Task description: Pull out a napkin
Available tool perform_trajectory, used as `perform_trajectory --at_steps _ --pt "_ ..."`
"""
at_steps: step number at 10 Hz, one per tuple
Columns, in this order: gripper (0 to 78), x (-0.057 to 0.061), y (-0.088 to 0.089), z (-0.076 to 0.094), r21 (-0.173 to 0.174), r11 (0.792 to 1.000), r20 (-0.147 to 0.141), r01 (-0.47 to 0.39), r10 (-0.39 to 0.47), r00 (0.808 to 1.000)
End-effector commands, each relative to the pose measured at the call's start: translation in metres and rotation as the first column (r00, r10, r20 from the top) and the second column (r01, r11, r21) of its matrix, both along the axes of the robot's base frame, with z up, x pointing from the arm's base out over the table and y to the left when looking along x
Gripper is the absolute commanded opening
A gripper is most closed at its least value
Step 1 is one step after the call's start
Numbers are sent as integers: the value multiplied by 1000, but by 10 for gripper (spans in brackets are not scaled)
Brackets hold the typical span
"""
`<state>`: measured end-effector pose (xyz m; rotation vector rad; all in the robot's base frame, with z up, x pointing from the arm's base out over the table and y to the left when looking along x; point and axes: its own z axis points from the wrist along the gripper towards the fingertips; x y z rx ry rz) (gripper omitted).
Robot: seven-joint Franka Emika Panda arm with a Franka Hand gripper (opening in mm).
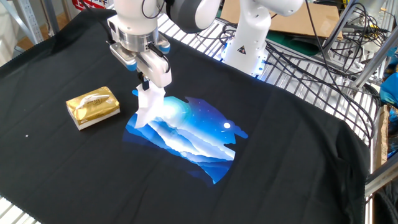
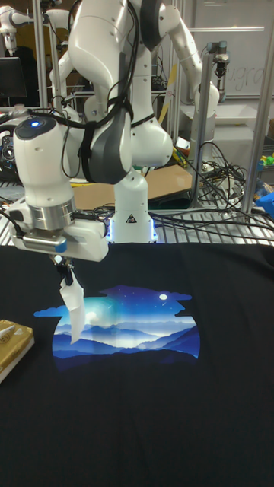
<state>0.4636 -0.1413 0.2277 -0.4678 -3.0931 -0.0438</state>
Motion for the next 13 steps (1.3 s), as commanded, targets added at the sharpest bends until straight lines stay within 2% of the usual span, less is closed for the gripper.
perform_trajectory --at_steps 1,2,4,6,8,10,11,12,13 --pt "26 8 -5 3 -31 999 -18 -40 39 999" --pt "26 8 -5 3 -35 998 -16 -43 43 999" --pt "26 8 -5 3 -70 992 -11 -105 104 994" --pt "26 8 -5 3 -57 983 -21 -174 174 985" --pt "26 8 -5 3 -67 970 -31 -234 233 972" --pt "26 8 -5 3 -67 972 -56 -225 221 974" --pt "26 8 -5 3 -67 972 -56 -225 221 974" --pt "26 6 2 2 -58 975 -64 -215 212 975" --pt "26 2 14 0 -53 974 -60 -218 215 975"
